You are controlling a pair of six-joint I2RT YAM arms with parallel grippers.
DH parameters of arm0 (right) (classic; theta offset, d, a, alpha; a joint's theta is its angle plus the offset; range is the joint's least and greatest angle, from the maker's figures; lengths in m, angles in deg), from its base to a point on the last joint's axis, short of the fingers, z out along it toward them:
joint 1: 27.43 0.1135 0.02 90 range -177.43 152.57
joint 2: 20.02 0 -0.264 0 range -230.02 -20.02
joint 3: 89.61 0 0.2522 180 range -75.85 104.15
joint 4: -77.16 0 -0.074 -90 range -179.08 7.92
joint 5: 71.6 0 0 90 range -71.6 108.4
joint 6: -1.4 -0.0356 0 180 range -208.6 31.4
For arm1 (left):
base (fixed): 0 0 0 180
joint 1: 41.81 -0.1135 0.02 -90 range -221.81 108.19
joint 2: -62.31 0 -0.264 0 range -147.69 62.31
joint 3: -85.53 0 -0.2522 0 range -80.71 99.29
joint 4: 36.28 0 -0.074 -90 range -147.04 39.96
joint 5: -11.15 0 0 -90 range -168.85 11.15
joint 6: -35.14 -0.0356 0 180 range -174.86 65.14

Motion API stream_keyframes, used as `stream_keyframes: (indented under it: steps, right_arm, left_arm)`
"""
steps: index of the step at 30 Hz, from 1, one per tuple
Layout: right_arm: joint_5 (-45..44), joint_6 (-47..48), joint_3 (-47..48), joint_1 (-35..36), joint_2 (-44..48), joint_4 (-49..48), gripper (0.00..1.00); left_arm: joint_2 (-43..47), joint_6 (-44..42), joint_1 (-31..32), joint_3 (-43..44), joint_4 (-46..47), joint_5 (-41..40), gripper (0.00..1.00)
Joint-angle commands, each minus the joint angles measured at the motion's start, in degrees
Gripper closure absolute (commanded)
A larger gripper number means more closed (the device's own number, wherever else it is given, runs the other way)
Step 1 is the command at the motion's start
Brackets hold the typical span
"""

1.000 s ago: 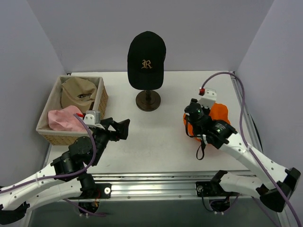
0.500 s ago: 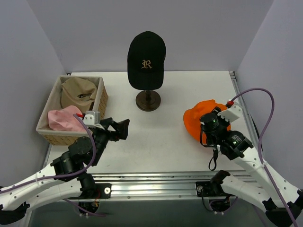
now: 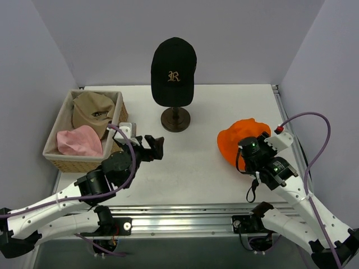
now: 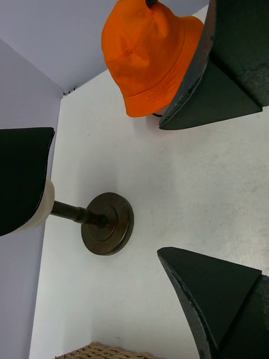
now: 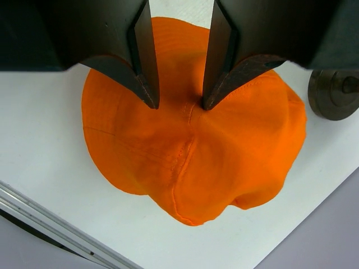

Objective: Stack the hats

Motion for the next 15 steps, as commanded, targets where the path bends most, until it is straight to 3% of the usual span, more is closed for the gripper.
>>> stream_keyframes:
  steps: [1,4,8,15]
  right_arm:
    - [-1.96,-0.79,-1.16,-1.43,0.38,-0.45,0.67]
    - [-1.61,-0.7,-1.34,-2.14,0.55,-0.63,0.67]
    - [1.2,1.14,0.68,-2.14,2.48,-1.15,0.69]
    - [5.33,10.19,8.5,-2.23,5.47,-0.37,0.64]
  left_arm:
    - [-2.94,1.2,-0.15,5.31,-1.38,-1.35,0.06]
    - [-6.46,2.51,-2.69,11.45,-6.55,0.22,0.06]
    - [-10.77,4.71,-13.57,20.51,-13.24,10.05,0.06]
    - [-22.17,6.3,-43.25,34.22,-21.77,26.76,0.06]
